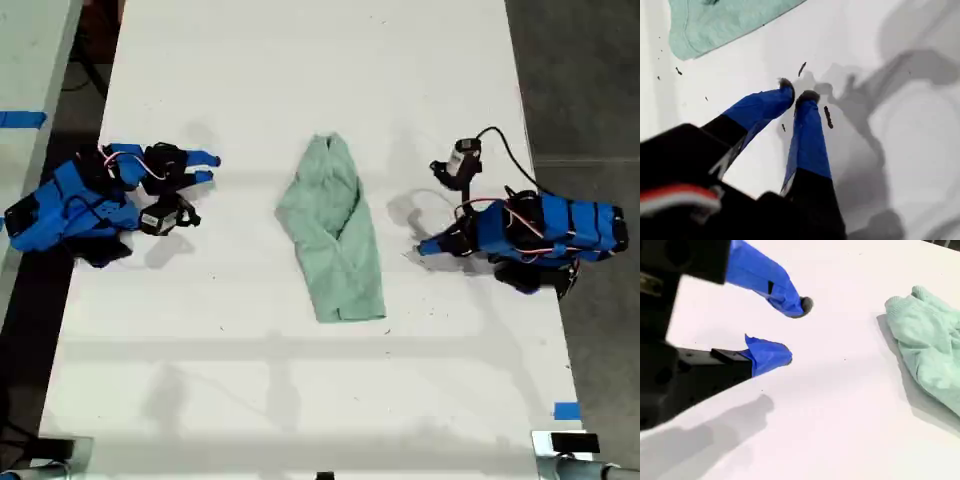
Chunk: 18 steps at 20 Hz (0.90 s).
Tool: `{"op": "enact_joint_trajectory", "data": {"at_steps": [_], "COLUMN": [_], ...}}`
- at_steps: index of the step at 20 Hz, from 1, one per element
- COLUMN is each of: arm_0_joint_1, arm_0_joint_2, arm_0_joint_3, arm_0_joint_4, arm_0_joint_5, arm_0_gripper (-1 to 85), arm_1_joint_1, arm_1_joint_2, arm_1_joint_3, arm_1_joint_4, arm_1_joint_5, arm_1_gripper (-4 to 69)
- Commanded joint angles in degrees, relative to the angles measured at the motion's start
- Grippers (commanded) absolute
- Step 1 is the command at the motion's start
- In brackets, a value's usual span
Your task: Fold t shirt
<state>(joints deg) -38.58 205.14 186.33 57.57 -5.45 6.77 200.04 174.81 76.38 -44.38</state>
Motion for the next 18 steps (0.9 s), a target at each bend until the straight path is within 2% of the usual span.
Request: {"op": "enact_joint_trajectory", "data": {"at_steps": [1,2,3,5,8,11,14,16,18], "arm_0_joint_1": [-9.4,-9.6,-8.8,-6.9,-0.4,9.6,18.5,23.6,28.9], "arm_0_joint_2": [1.0,1.0,0.9,-2.8,-28.0,-57.4,-87.1,-102.5,-117.5], "arm_0_joint_3": [1.1,0.8,0.3,-4.7,-24.6,-49.0,-73.7,-86.2,-98.4], "arm_0_joint_4": [-7.4,-7.3,-7.6,-6.2,-3.1,0.5,6.2,7.1,6.8], "arm_0_joint_5": [18.1,18.1,18.0,16.9,15.4,15.7,14.8,12.3,8.4], "arm_0_gripper": [-0.3,0.4,4.8,10.9,13.5,15.6,19.2,20.7,19.0], "arm_1_joint_1": [8.0,7.8,7.4,7.0,4.7,-2.5,-9.0,-11.9,-13.3], "arm_1_joint_2": [0.8,0.8,0.5,-0.2,-11.4,-32.9,-55.8,-65.7,-72.9], "arm_1_joint_3": [0.0,-0.5,-1.5,-6.2,-19.8,-33.7,-46.8,-52.2,-54.8], "arm_1_joint_4": [2.4,2.4,2.5,6.2,7.6,2.3,-1.2,-4.7,-8.2], "arm_1_joint_5": [30.8,31.0,31.7,33.4,35.1,38.3,40.0,40.0,40.0], "arm_1_gripper": [0.9,0.9,0.9,0.8,2.8,17.0,28.2,32.9,33.6]}}
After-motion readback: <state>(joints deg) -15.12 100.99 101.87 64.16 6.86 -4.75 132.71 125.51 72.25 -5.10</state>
